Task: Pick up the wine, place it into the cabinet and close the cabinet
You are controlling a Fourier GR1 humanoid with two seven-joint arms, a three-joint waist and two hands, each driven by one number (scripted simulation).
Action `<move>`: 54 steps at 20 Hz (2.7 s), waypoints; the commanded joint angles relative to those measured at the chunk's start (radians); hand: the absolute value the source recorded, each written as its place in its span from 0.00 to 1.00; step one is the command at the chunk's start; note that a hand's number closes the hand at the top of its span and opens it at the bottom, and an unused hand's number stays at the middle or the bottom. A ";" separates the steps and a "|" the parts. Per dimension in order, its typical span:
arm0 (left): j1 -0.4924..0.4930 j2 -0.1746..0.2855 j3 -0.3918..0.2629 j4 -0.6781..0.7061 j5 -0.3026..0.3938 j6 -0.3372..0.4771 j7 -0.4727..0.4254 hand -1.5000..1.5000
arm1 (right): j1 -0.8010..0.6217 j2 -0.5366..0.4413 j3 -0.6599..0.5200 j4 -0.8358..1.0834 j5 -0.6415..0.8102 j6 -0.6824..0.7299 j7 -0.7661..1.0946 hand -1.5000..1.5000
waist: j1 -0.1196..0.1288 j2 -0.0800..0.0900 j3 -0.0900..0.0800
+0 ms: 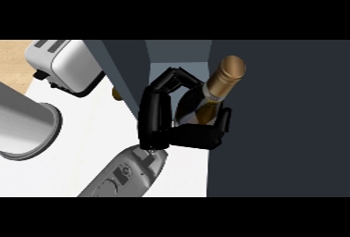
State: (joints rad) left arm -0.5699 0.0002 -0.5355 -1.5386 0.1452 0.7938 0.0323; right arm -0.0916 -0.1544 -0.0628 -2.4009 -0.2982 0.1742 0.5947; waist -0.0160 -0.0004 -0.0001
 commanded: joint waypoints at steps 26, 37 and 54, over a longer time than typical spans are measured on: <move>0.022 0.000 0.084 0.435 0.225 -0.065 -0.485 1.00 | 0.110 0.040 0.021 -0.141 -0.011 0.004 -0.025 0.00 | -0.001 0.001 0.000; -0.075 0.001 0.172 0.580 0.283 -0.146 -0.512 1.00 | 0.088 -0.020 -0.065 -0.140 -0.139 0.018 0.011 0.00 | -0.009 0.002 0.000; -0.333 0.011 0.344 0.909 0.257 -0.191 -0.561 1.00 | 0.100 0.046 0.042 -0.099 -0.026 0.013 -0.029 0.00 | -0.007 0.003 0.000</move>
State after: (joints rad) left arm -0.8479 0.0066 -0.2260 -0.6870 0.4286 0.5925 -0.4881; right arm -0.0621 -0.1340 -0.0508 -2.3956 -0.3106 0.1783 0.5677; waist -0.0243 0.0026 -0.0004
